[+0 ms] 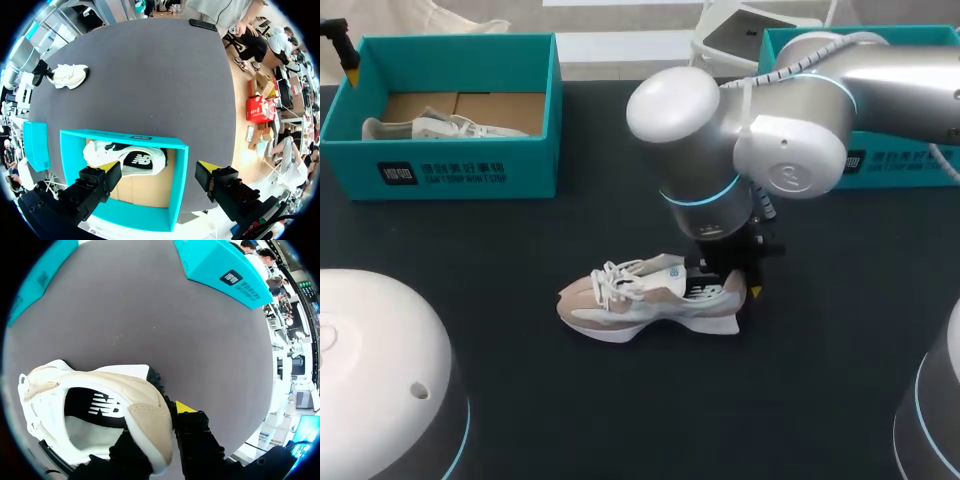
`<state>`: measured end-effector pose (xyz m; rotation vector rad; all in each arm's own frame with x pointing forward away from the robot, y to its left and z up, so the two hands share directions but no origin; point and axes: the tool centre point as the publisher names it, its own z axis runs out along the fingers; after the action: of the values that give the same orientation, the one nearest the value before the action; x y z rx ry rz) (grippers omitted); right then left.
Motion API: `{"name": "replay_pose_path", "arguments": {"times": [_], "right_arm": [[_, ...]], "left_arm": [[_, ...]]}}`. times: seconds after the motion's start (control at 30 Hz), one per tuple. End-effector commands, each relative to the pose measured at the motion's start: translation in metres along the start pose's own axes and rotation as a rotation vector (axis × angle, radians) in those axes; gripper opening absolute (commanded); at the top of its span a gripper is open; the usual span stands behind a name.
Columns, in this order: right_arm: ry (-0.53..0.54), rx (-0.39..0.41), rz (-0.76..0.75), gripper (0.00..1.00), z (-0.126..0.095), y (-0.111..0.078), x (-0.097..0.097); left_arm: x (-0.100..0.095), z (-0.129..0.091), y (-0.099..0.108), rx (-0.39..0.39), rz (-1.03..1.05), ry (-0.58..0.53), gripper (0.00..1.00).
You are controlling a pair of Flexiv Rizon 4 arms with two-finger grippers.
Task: Take the shoe out of the shoebox, open the shoe tongue, remove and reinsert the insole, then place the shoe into the shoebox
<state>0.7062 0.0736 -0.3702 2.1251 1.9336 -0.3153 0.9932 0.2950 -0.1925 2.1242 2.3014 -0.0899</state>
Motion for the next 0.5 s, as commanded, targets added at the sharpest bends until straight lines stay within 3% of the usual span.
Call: {"name": "replay_pose_path", "arguments": {"times": [0.03, 0.13, 0.17, 0.27, 0.3, 0.33, 0.37, 0.5], "right_arm": [[-0.009, 0.001, 0.003, 0.0, 0.003, 0.0, 0.005], [-0.034, 0.006, 0.004, 0.0, 0.005, 0.001, 0.006], [-0.031, 0.006, 0.002, 0.19, 0.005, 0.001, 0.007], [-0.033, 0.005, 0.002, 0.35, 0.004, 0.001, 0.008], [-0.036, 0.004, 0.002, 0.48, 0.001, 0.001, 0.007], [-0.036, 0.004, 0.002, 0.83, 0.0, 0.0, 0.007], [-0.037, -0.004, 0.002, 0.99, -0.004, 0.0, 0.006], [-0.006, -0.031, -0.004, 1.0, -0.025, -0.002, -0.002]], "left_arm": [[0.0, 0.0, -0.001, -0.002, 0.001, 0.001, 1.0], [0.0, 0.0, -0.001, -0.002, 0.001, 0.001, 1.0], [0.0, 0.0, -0.001, -0.002, 0.001, 0.001, 1.0], [0.0, 0.0, -0.001, -0.002, 0.001, 0.001, 1.0], [0.0, 0.0, -0.001, -0.002, 0.001, 0.001, 1.0], [0.0, 0.0, -0.001, -0.002, 0.001, 0.001, 1.0], [0.0, 0.0, -0.001, -0.002, 0.001, 0.001, 1.0], [0.0, 0.0, -0.001, -0.002, 0.001, 0.001, 1.0]]}}
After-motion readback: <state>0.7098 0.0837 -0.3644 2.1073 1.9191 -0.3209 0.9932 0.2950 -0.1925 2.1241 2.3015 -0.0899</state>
